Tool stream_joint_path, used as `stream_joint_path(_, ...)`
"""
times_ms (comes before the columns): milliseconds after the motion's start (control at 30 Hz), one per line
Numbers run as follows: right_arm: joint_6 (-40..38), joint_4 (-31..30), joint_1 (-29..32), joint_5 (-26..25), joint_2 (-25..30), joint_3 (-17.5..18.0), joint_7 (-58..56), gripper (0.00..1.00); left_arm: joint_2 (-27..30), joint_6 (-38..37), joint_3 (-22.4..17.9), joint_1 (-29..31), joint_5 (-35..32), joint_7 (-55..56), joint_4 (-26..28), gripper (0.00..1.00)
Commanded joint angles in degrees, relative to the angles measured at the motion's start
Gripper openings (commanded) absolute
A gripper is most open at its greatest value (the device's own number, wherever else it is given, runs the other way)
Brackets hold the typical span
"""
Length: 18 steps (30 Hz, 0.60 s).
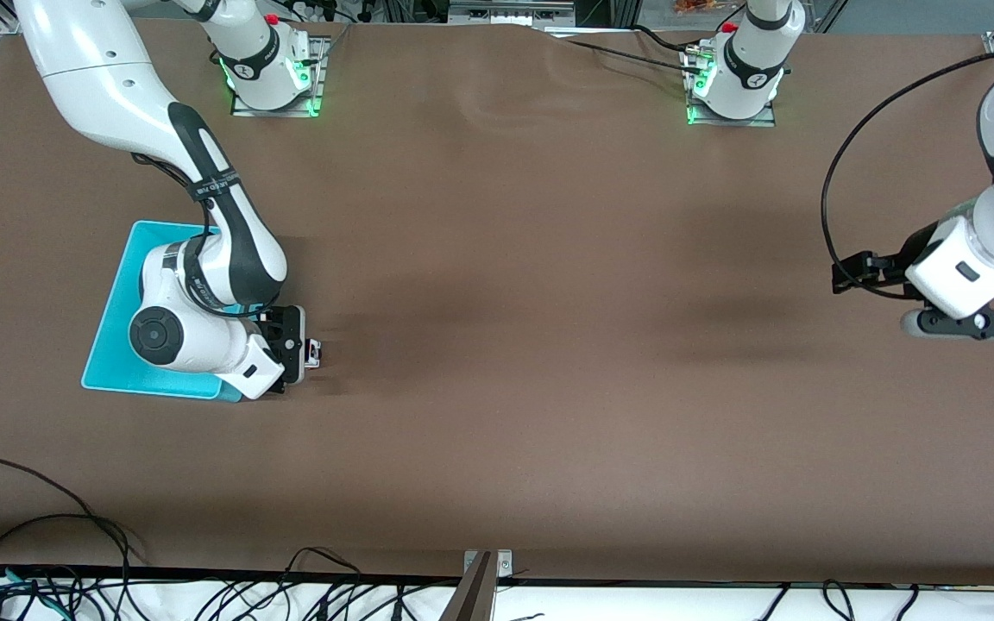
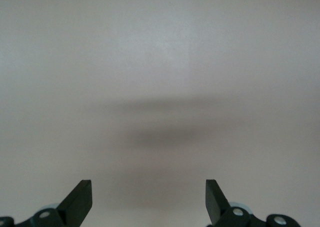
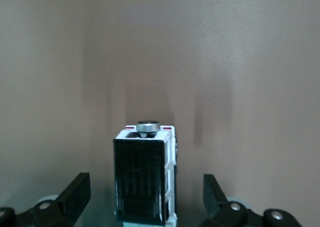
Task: Wind and store white jeep toy
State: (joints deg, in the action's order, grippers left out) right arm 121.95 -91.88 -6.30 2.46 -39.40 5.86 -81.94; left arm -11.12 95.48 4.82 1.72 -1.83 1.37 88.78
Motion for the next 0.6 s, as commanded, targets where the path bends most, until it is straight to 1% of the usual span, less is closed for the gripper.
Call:
stream_joint_path(0,0.92,-3.91,0.23,0.88,2.31,0.20,-1.38,0.79,11.81,5.24,-2.01,-2.78,1.39,-1.37,12.64,1.00)
stream_joint_path(67,0.92,-4.09,0.24,0.53,2.31,0.20,-1.38,0.72,13.05,5.07,-2.19,-2.95,1.39,-1.37,12.38,1.00)
stream_joint_path(167,0.83,-4.27,0.24,0.36,2.57,0.20,-1.38,0.54,13.67,5.07,-2.27,-3.39,1.39,-1.19,11.86,1.00)
stream_joint_path(233,0.92,-4.18,0.23,0.27,2.75,0.11,-1.38,0.41,13.49,4.98,-2.89,-3.57,1.21,-1.19,11.77,1.00)
stream_joint_path(300,0.92,-4.09,0.23,0.27,2.75,0.11,-1.38,0.30,13.32,4.72,-4.12,-4.01,1.12,-1.19,11.85,1.00)
stream_joint_path(333,0.83,-4.00,0.23,0.27,2.75,0.20,-1.30,0.26,13.32,4.54,-4.64,-4.62,1.04,-1.19,11.94,1.00)
stream_joint_path(400,0.74,-3.65,0.23,0.27,2.84,0.29,-1.04,0.23,13.40,3.66,-5.44,-5.76,1.04,-1.19,11.86,1.00)
stream_joint_path(567,0.83,-2.77,0.15,0.44,3.36,0.55,-0.42,0.23,13.32,3.40,-5.53,-6.03,1.12,-1.19,11.68,1.00)
